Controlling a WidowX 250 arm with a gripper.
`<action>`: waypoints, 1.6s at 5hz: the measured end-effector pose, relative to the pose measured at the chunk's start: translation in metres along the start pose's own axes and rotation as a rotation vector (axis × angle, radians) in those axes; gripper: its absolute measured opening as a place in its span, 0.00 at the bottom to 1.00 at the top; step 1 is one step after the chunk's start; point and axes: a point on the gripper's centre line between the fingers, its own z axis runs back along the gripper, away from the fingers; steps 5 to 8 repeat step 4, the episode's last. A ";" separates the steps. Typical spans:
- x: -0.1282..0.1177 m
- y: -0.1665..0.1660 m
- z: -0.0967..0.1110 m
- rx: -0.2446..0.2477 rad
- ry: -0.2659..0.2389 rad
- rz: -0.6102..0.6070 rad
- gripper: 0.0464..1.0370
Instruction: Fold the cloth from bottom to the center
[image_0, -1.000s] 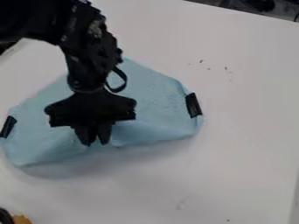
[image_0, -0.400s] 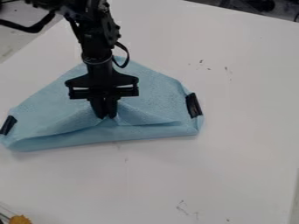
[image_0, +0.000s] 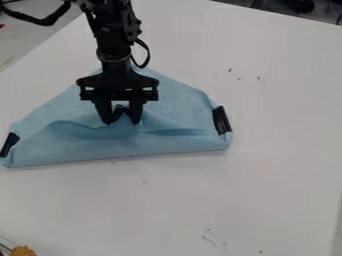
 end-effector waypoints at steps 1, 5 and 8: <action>0.014 0.000 -0.003 -0.005 -0.025 -0.019 0.96; 0.043 0.010 -0.003 0.008 -0.060 -0.023 0.96; 0.043 0.010 -0.003 0.008 -0.060 -0.023 0.96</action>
